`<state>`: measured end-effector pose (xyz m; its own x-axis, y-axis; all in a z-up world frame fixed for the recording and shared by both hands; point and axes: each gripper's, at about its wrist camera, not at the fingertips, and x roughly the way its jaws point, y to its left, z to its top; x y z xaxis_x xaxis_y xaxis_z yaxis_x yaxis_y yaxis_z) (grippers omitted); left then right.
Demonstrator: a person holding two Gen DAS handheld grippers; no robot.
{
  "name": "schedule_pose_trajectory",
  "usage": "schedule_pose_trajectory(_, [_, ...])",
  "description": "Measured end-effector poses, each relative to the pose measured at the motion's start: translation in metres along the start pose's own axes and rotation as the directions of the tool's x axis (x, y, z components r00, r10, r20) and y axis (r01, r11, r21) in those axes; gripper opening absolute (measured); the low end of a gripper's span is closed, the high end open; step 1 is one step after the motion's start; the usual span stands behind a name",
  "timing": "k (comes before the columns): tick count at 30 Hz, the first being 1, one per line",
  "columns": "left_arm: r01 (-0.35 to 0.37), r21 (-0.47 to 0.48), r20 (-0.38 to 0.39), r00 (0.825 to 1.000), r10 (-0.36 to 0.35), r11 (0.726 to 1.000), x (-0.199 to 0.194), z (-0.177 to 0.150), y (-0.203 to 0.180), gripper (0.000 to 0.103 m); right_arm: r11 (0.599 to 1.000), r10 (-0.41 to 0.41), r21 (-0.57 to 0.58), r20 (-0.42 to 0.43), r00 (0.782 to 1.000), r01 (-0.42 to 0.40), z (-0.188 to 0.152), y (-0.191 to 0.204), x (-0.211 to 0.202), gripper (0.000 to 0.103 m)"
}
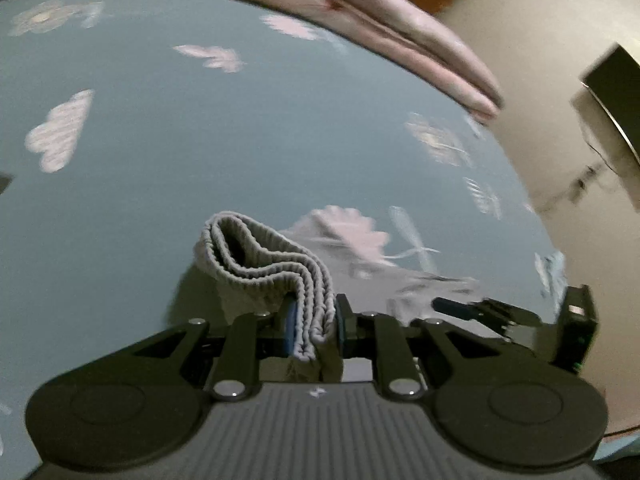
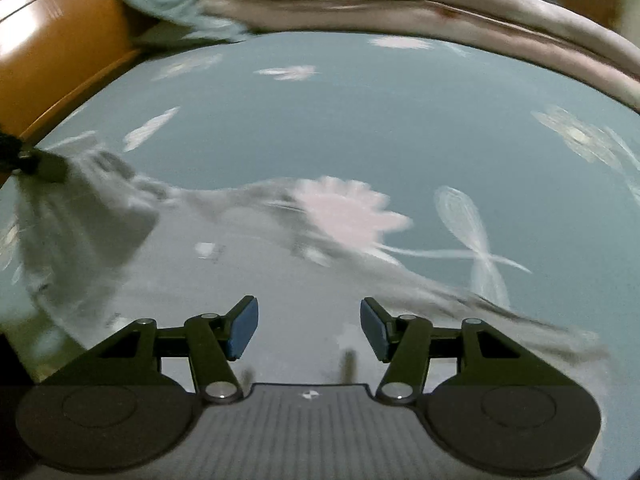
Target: Fold clothes
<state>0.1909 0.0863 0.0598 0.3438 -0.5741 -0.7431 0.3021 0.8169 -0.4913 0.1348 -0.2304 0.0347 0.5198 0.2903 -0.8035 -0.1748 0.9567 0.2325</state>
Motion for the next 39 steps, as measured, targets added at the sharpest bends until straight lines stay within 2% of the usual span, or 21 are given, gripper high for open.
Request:
schedule_pose_trajectory(4, [0.075,0.047,-0.032,0.997,-0.074,0.996,0.011,0.007,-0.028,0.017,0.995,-0.069,0.077,0.009,0.998,0.068,-0.01,-0.025,-0.013,0.063])
schedule_pose_trajectory(9, [0.163,0.098,-0.083,0.984,-0.155,0.982,0.032,0.018,-0.061,0.017,0.981,-0.134,0.142,0.018,0.991,0.13,-0.024,-0.045,-0.028,0.063])
schedule_pose_trajectory(14, [0.224,0.151,-0.158,0.967,-0.2,0.963,0.063,0.028,-0.097,0.017,0.969,-0.171,0.183,0.027,0.985,0.164,-0.037,-0.06,-0.04,0.064])
schedule_pose_trajectory(20, [0.298,0.189,-0.256,0.935,-0.246,0.936,0.101,0.037,-0.138,0.017,0.945,-0.219,0.256,0.036,0.975,0.203,-0.052,-0.08,-0.054,0.064])
schedule_pose_trajectory(24, [0.337,0.21,-0.326,0.909,-0.259,0.918,0.132,0.037,-0.169,0.017,0.925,-0.255,0.299,0.036,0.966,0.233,-0.063,-0.089,-0.061,0.065])
schedule_pose_trajectory(28, [0.359,0.239,-0.37,0.893,-0.257,0.902,0.155,0.034,-0.196,0.017,0.907,-0.288,0.33,0.027,0.957,0.263,-0.074,-0.095,-0.069,0.066])
schedule_pose_trajectory(35, [0.388,0.267,-0.41,0.874,-0.26,0.882,0.179,0.03,-0.233,0.017,0.873,-0.338,0.373,-0.001,0.941,0.314,-0.09,-0.105,-0.082,0.066])
schedule_pose_trajectory(39, [0.367,0.259,-0.426,0.874,-0.236,0.893,0.205,0.029,-0.249,0.017,0.854,-0.36,0.399,-0.011,0.933,0.334,-0.096,-0.111,-0.089,0.066])
